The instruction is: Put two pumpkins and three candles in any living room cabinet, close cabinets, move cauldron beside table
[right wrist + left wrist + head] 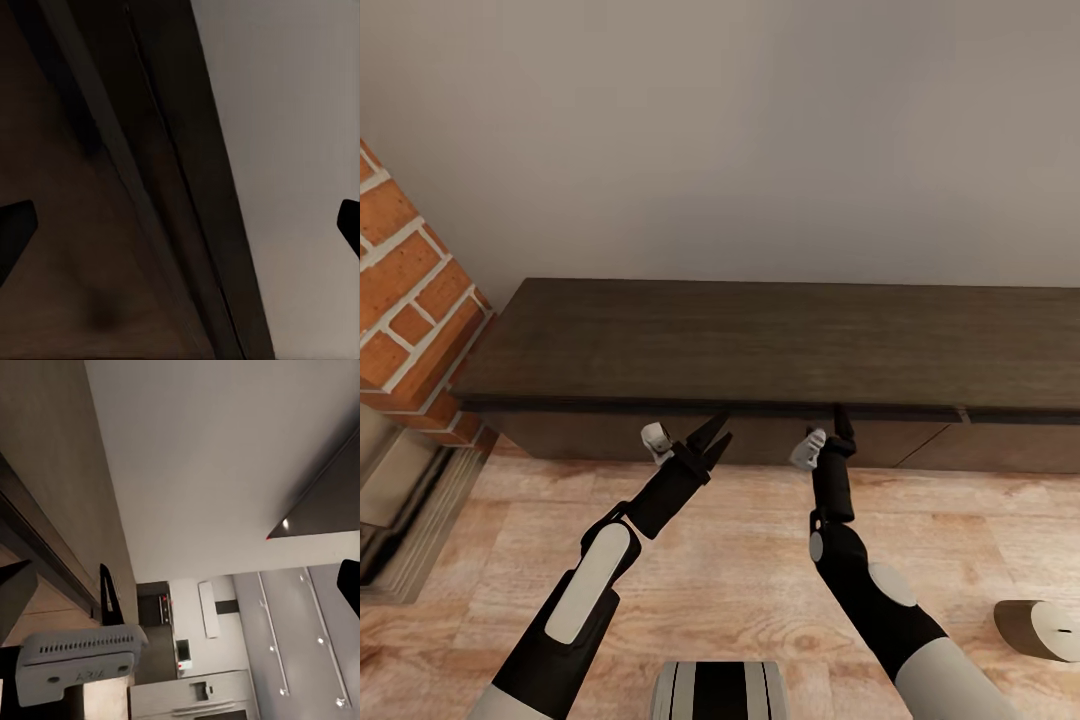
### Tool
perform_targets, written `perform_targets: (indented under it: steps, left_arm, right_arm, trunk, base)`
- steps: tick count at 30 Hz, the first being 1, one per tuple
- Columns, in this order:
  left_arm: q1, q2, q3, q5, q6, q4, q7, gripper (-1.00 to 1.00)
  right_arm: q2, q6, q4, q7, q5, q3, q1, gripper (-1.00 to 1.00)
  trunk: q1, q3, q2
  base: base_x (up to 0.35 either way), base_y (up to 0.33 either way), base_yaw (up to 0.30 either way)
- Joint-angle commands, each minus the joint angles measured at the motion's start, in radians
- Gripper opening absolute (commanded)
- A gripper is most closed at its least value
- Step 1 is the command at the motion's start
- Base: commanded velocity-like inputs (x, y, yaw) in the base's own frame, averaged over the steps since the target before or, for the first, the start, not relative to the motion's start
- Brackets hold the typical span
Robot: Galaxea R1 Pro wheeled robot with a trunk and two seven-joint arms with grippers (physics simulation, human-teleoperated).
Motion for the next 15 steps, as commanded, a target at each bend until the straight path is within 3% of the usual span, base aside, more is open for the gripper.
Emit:
perform_targets:
  steps: [1,5,15]
  left_arm:
    - [0.000,0.000,0.000,0.000,0.000,0.000,0.000,1.00]
    - [0.000,0.000,0.000,0.000,0.000,0.000,0.001,1.00]
    - [0.000,0.000,0.000,0.000,0.000,0.000,0.001,1.00]
  right_arm:
    - [0.000,0.001,-0.002,0.022,0.000,-0.009,0.001,1.00]
    - [0.001,-0.001,-0.001,0.061,-0.002,-0.031,0.001,1.00]
    - [0.009,-0.002,0.016,0.092,-0.004,-0.036,0.003,1.00]
  trunk:
    - [0.000,0.000,0.000]
    - [0.000,0.000,0.000]
    - [0.000,0.000,0.000]
  base:
    - [0.000,0.000,0.000]
    - [0.000,0.000,0.000]
    - [0.000,0.000,0.000]
